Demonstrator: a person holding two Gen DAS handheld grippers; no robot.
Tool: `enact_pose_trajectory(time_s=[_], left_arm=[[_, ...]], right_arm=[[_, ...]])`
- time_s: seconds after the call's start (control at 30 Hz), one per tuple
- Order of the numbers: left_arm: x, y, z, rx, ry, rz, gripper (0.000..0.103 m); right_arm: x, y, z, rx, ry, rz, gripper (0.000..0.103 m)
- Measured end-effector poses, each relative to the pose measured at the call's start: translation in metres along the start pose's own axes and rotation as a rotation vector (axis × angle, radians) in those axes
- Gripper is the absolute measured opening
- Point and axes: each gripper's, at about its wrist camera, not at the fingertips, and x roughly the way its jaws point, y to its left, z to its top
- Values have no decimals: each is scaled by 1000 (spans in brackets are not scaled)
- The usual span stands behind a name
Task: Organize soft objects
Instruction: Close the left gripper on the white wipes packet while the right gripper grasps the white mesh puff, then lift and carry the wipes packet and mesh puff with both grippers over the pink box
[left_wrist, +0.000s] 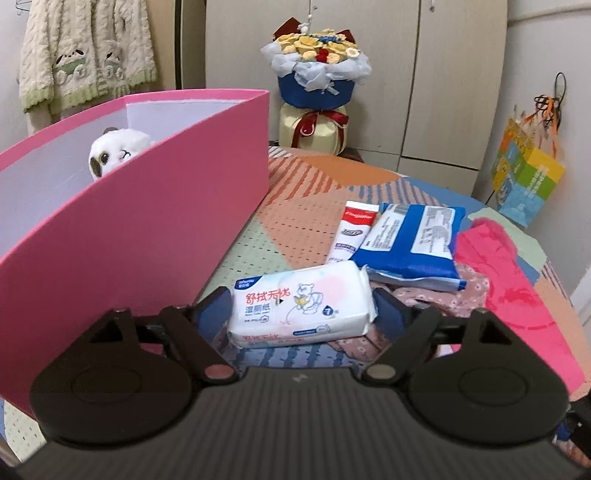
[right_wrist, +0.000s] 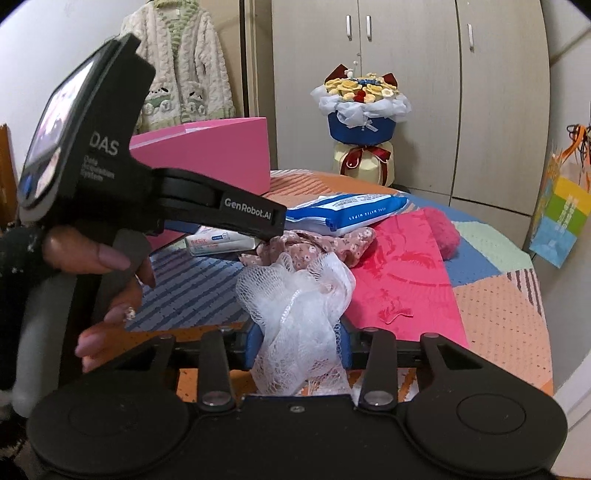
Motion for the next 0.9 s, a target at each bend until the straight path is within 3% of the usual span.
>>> enact_pose_trajectory(time_s=[0.17, 0.23, 0.3, 0.4, 0.73, 0.9], left_arm=[[5, -4, 1, -14, 15, 12, 92], [5, -3, 0, -24, 9, 13, 90], [3, -2, -1, -27, 3, 21, 80], [2, 0, -2, -15, 2, 4, 74], [-9, 4, -10, 22, -35, -33, 71], [-18, 11, -13, 18, -41, -72, 71]], right_arm=[[0, -3, -1, 16, -1, 7, 47], [-1, -5, -1, 27, -2, 9, 47], [0, -7, -1, 36, -3, 11, 47], [0, -7, -1, 40, -4, 12, 47], [-6, -4, -3, 54, -28, -60, 46], [-8, -2, -3, 82, -27, -54, 44]])
